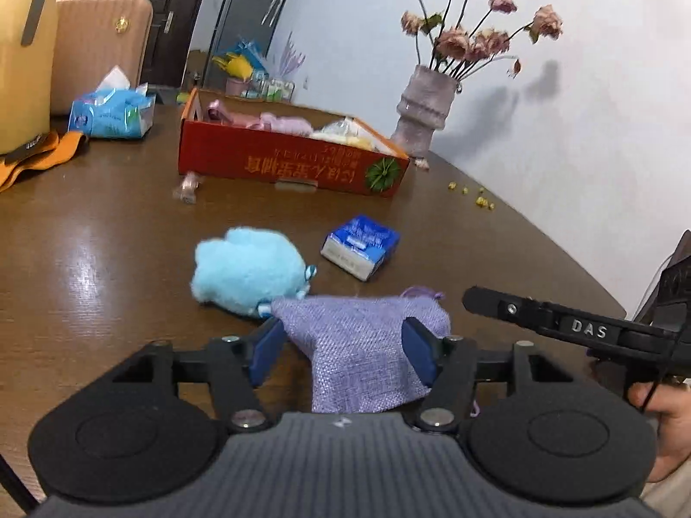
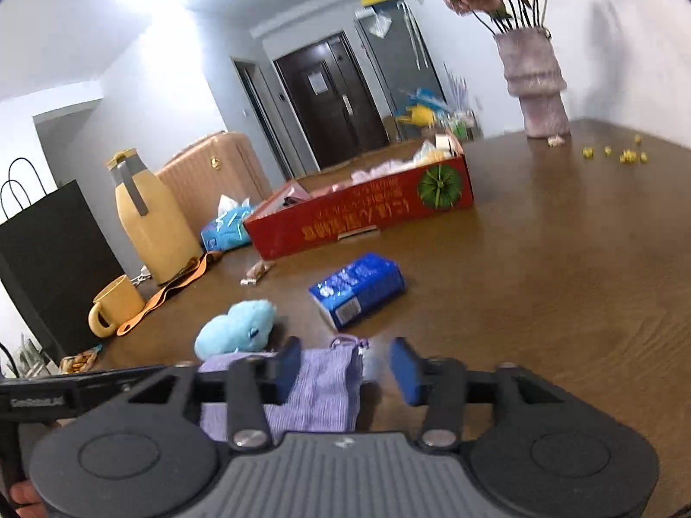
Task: Organize soft objects
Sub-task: 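Lift the lilac pouch and regrip it with both grippers, then carry the lilac pouch into the box and open both grippers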
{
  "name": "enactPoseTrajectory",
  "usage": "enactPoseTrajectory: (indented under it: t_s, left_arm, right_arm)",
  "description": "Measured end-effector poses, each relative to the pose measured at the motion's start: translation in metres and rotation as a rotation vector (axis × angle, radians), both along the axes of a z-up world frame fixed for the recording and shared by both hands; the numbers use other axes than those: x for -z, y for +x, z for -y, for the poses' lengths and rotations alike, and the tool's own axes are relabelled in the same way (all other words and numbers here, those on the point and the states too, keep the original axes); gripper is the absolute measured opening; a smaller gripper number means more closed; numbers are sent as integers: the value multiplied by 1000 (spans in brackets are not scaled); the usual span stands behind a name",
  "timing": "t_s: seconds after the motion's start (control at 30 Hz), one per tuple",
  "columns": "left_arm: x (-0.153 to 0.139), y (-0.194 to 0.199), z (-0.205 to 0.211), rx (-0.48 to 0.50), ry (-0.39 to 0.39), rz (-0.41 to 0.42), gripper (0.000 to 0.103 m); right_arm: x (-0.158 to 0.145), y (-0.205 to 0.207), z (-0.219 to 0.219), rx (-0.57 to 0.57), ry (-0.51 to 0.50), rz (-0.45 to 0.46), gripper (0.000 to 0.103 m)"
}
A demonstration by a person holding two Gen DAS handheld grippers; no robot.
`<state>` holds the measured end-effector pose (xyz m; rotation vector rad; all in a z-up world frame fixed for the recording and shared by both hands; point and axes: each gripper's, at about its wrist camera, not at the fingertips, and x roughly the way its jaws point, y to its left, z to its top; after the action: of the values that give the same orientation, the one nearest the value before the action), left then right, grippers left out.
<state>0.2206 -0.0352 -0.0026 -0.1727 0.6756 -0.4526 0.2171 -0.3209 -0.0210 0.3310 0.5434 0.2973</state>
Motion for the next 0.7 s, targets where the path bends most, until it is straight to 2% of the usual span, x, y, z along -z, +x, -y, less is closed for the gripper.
enactPoseTrajectory:
  t_s: [0.1, 0.13, 0.17, 0.2, 0.23, 0.27, 0.3, 0.4, 0.43, 0.47, 0.57, 0.6, 0.7]
  left_arm:
    - [13, 5, 2, 5, 2, -66, 59]
    - [16, 7, 3, 4, 1, -80, 51]
    - [19, 7, 4, 8, -2, -91, 36]
    - [22, 8, 3, 14, -12, -101, 26]
    - [25, 7, 2, 18, -21, -103, 12]
    - [26, 7, 0, 22, -29, -101, 11]
    - [26, 6, -1, 24, -33, -99, 11]
    - [27, 6, 0, 37, -33, -91, 9]
    - [27, 5, 1, 39, -29, -88, 9]
    - [28, 5, 2, 42, -26, -88, 9]
    - [29, 5, 3, 50, -23, -89, 9]
    - [29, 5, 3, 56, -19, -85, 9]
    - [27, 7, 2, 69, -24, -82, 8]
  right_arm:
    - [9, 10, -10, -6, -14, -26, 50]
    - [14, 13, -16, -16, -32, -44, 50]
    - [19, 14, -20, -25, -48, -52, 50]
    - [22, 13, -26, -30, -64, -60, 50]
    - [24, 12, -32, -33, -86, -40, 49]
    - [24, 10, -37, -34, -115, -36, 46]
    - [24, 8, -48, -31, -204, -20, 43]
    - [24, 5, -58, -54, -259, -2, 30]
    - [25, 4, -62, -55, -280, 6, 29]
    - [26, 1, -71, -59, -335, 30, 26]
    - [25, -2, -74, -73, -347, 42, 15]
    - [26, -5, -80, -92, -394, 70, 14]
    - [24, -5, -82, -99, -404, 77, 9]
